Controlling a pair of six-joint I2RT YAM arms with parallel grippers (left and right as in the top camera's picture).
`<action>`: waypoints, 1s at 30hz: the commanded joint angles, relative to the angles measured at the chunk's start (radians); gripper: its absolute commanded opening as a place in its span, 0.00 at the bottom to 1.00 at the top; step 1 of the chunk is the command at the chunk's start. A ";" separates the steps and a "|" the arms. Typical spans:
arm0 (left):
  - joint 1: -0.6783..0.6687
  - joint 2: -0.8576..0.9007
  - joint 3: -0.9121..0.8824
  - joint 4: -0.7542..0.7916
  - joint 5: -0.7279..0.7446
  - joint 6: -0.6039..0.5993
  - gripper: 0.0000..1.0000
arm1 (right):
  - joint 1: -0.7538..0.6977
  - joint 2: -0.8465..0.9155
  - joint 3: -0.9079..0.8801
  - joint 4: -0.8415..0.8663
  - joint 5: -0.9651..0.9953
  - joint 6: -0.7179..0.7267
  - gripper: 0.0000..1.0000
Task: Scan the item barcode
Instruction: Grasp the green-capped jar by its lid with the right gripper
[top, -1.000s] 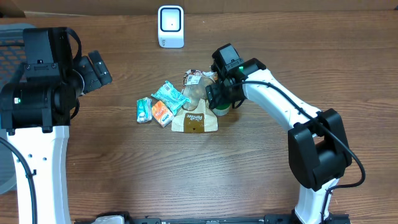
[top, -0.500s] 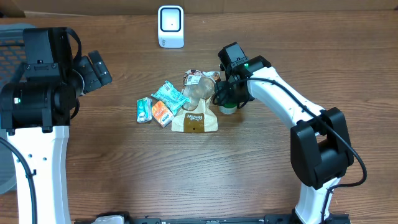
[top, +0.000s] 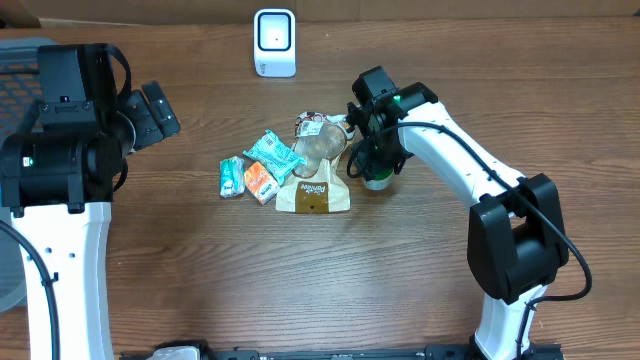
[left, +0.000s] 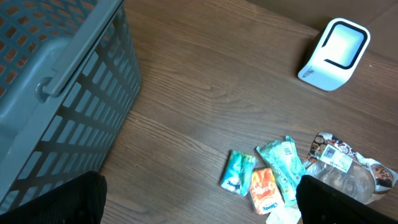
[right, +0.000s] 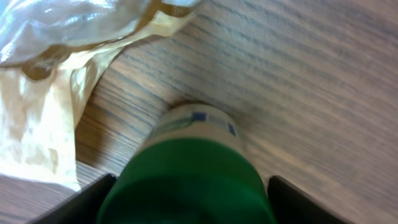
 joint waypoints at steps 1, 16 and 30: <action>0.004 -0.015 0.008 0.003 -0.011 0.022 1.00 | -0.003 -0.055 0.057 0.005 0.006 0.016 1.00; 0.004 -0.014 0.008 0.003 -0.011 0.022 0.99 | -0.009 -0.047 -0.039 0.016 0.048 1.114 1.00; 0.004 -0.014 0.008 0.003 -0.011 0.022 0.99 | -0.010 -0.046 -0.056 0.035 0.052 0.909 0.46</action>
